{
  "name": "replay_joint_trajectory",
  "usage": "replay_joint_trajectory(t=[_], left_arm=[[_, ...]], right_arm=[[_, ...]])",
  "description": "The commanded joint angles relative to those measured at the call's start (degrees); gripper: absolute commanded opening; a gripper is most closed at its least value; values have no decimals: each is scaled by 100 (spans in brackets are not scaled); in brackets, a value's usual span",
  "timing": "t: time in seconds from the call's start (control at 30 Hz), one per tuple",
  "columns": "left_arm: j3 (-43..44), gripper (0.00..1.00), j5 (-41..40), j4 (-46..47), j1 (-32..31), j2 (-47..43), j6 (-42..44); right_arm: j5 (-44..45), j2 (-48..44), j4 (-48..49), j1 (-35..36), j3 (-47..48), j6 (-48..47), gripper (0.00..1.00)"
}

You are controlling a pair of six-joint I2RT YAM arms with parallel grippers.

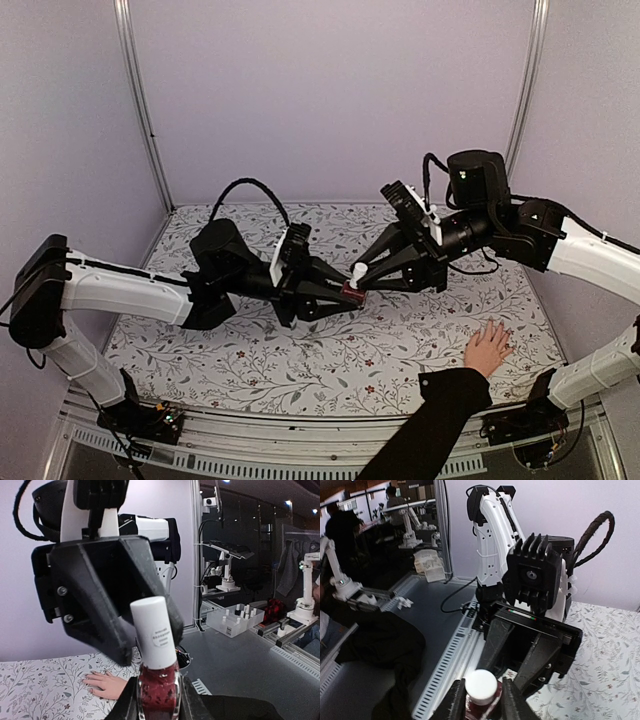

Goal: Paint the nails
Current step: Unscrew the nail polish bottle.

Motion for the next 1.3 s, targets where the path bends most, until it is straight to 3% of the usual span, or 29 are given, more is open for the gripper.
replay_joint_trajectory(t=[0.0, 0.1, 0.3, 0.73, 0.97, 1.27], left_arm=[[-83, 0, -359, 388, -29, -244, 161], [-237, 0, -816, 399, 10, -389, 274], [-455, 0, -1713, 223, 46, -595, 550], [-446, 0, -3948, -359, 30, -703, 1006], [-344, 0, -4948, -626, -138, -586, 1392], [-139, 0, -5570, -762, -382, -346, 1859]], right_arm=[[415, 37, -149, -38, 107, -41, 35], [535, -2, -125, -44, 88, 17, 47], [869, -219, 223, -44, -129, 227, 59], [3088, -375, 763, -53, -122, 1210, 69], [4284, -206, 423, -71, 391, 2079, 69], [3936, 199, 337, -71, 538, 2374, 58]])
